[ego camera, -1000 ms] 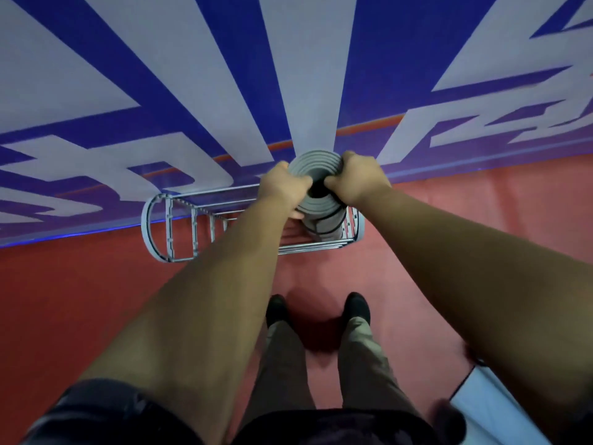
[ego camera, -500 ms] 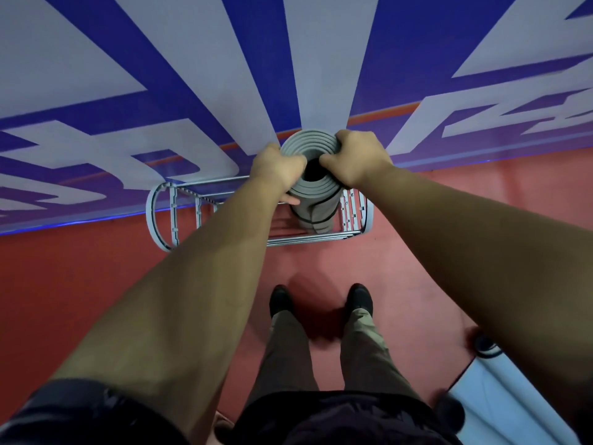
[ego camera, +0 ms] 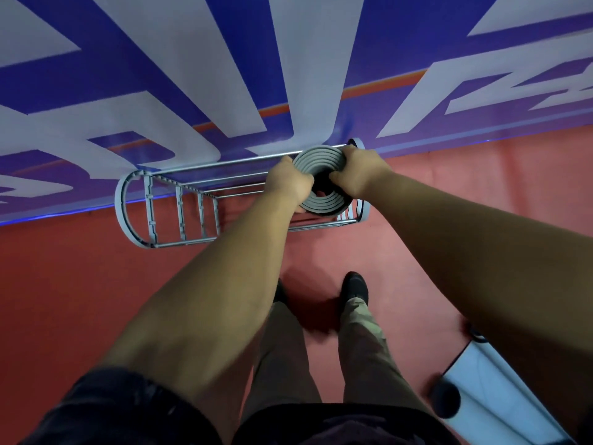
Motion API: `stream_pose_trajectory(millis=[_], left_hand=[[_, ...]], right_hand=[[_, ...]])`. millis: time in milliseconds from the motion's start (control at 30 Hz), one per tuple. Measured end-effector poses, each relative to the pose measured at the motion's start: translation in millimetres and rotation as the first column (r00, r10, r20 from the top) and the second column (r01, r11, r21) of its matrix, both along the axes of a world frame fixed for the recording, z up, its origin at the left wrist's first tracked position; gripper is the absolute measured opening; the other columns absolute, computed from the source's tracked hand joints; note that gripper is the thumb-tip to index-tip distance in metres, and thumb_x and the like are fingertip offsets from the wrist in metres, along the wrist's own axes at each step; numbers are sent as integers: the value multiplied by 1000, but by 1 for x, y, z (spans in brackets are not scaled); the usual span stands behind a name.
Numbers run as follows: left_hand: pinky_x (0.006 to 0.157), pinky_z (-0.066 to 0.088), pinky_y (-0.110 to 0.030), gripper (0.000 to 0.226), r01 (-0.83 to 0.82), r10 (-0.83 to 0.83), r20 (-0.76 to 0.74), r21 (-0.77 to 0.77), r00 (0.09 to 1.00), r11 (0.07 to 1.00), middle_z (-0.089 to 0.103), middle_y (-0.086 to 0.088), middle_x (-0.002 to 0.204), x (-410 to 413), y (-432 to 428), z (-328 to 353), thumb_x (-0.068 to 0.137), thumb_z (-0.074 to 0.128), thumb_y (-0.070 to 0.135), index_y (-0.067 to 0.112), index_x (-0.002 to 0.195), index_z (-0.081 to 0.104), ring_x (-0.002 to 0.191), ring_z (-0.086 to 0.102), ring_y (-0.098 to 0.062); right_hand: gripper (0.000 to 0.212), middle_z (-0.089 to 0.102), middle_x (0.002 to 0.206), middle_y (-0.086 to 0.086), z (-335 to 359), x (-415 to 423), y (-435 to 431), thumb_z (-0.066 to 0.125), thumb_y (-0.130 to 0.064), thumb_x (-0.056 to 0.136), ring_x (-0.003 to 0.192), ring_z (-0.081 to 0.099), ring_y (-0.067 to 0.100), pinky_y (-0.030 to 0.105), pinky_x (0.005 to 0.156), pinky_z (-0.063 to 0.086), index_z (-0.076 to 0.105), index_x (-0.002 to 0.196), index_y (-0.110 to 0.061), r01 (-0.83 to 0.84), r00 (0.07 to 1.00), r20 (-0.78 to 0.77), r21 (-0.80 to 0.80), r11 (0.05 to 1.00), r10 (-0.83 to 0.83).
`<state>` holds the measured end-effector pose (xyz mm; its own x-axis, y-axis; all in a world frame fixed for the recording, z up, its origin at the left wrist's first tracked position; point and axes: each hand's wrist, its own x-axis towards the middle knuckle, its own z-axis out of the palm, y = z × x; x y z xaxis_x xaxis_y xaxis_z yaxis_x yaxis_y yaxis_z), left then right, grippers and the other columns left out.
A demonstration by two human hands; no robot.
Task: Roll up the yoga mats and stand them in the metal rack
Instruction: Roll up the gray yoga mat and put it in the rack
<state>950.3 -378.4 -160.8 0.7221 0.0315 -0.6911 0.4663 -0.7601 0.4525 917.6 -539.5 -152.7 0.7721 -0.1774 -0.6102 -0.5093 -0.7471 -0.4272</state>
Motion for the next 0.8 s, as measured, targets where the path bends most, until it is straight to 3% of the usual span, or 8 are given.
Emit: stream_pose_trajectory(millis=[133,233,300,400,600,700,800], left_hand=[[54,65,-52,48,-60,60,-26,2,998,998,64,-10,128,-4,-3,-29,90,71,19,15,136,59,100,70,-38],[80,66,-42,47,-14,14,-2,20,1000,1000,64,-4,127,-9,-1,-47,96,70,21,16,142,57,106,68,-32],[88,63,-41,44,-7,6,34,25,999,1000,69,-5,125,-11,-1,-57,96,69,23,15,139,59,108,70,-32],[86,65,-51,50,-73,72,37,37,997,997,67,-14,133,-10,-4,-61,96,67,23,15,144,56,112,70,-39],[82,66,-51,55,-51,49,41,53,998,997,62,-15,137,-4,-3,-57,95,67,26,17,147,51,113,68,-41],[71,67,-49,50,13,-14,11,66,1000,998,62,-13,136,-2,1,-57,98,67,24,17,145,52,106,70,-40],[51,64,-40,48,35,-34,-27,39,999,999,62,-10,129,-3,5,-60,99,67,20,17,145,53,99,71,-37]], right_hand=[[42,66,131,21,-14,-4,-4,64,-32,99,120,62,40,31,82,41,57,132,-7,-21,998,-56,-2,1000,20],[46,64,133,19,-23,-8,-4,65,-35,99,117,62,36,32,83,41,54,135,-9,-42,993,-110,30,999,45],[47,64,133,20,-29,-11,-4,64,-33,99,119,61,38,32,83,40,52,136,-8,-38,994,-101,26,999,41],[43,66,130,21,-32,-11,-1,64,-29,98,120,61,41,33,83,41,53,133,-6,-38,998,-42,3,999,38],[38,66,124,20,-33,-8,2,66,-31,96,106,61,37,34,79,41,56,124,-7,16,1000,7,1,1000,-16],[43,64,129,23,-38,-9,5,66,-29,97,116,62,40,36,85,47,55,129,-3,2,1000,-19,-3,1000,-2],[44,64,128,25,-46,-12,8,64,-27,98,118,62,42,37,88,48,53,133,-2,-4,999,-46,-13,1000,4]])
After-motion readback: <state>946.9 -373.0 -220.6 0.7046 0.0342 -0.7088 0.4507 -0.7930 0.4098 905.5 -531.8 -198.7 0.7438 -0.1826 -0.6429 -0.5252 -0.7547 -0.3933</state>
